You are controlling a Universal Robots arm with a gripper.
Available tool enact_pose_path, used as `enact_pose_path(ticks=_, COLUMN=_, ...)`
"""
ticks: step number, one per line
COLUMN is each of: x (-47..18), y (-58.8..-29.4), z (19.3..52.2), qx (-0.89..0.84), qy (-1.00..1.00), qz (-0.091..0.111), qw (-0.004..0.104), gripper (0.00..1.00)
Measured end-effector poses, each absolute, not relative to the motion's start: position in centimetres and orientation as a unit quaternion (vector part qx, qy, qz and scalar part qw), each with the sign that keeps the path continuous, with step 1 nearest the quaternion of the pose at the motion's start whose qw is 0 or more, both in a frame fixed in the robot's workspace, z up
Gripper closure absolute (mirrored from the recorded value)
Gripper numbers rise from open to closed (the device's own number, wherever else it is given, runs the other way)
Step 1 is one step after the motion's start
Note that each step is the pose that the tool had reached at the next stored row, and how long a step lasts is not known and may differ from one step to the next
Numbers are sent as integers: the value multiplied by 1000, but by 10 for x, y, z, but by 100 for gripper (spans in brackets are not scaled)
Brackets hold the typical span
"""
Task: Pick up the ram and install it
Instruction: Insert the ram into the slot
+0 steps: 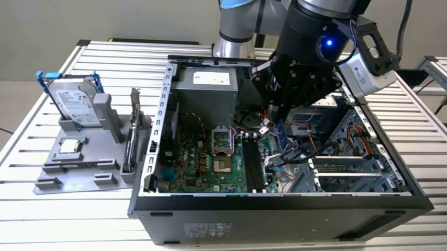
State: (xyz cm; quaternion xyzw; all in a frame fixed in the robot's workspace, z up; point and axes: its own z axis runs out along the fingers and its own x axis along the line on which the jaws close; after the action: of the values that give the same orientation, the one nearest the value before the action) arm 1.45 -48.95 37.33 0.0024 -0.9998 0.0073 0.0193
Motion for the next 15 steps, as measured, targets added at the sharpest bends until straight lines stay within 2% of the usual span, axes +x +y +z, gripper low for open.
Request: enact_pose_path(ticks=15, x=15, y=-489, z=366, qx=2, qy=-1000, qz=7, qw=19, gripper=100)
